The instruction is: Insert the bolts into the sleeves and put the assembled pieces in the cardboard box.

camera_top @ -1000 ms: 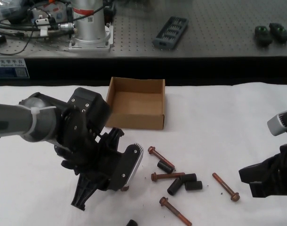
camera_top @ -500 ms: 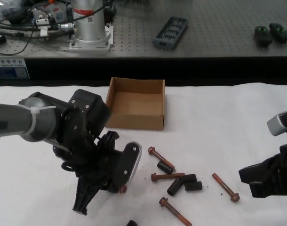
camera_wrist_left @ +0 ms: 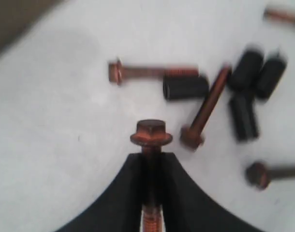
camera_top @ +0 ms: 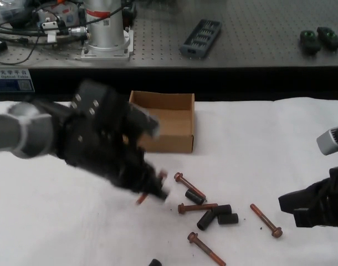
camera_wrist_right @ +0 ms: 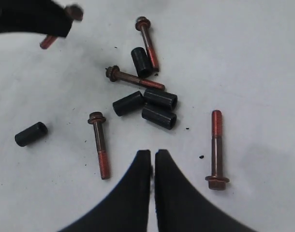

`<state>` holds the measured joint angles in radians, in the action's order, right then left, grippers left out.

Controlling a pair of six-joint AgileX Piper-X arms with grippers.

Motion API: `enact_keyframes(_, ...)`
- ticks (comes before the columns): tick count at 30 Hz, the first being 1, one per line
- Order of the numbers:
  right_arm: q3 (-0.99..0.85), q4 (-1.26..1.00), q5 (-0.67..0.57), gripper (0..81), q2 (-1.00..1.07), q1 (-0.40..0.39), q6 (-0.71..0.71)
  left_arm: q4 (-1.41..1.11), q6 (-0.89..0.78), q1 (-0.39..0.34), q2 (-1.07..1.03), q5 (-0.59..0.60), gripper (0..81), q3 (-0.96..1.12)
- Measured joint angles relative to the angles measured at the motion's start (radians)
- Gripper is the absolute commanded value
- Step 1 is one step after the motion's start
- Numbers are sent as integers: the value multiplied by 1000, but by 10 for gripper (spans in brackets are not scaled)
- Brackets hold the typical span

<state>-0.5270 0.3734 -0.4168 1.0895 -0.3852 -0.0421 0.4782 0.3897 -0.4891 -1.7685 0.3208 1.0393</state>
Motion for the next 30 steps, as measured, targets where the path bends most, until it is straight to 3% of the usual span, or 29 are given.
enact_keyframes(1, -9, 6, -6, 43, 2, 0, -22, -54, -189, 5, 41, 42, 58, 0)
enact_keyframes(3, -36, 28, -10, 43, 19, 0, -58, -88, -282, 9, 63, 62, 58, 2)
enact_keyframes(6, -83, 70, -18, 43, 61, 0, -94, -331, -637, 28, 155, 94, 58, -44)
enact_keyframes(11, -244, 223, 22, 43, 257, -4, -232, -631, -916, 33, 303, 83, 58, -206)
enact_keyframes(15, -318, 281, 83, 15, 358, -20, -327, -876, -1035, 33, 433, 33, 58, -393)
enact_keyframes(21, -418, 321, 198, 242, 546, -119, -447, -980, -1114, 33, 576, -19, 58, -516)
enact_keyframes(27, -458, 329, 314, 153, 608, -219, -548, -1081, -1208, 33, 707, -110, 58, -658)
enact_keyframes(30, -457, 325, 327, 145, 632, -272, -570, -1116, -1229, 33, 746, -124, 58, -699)
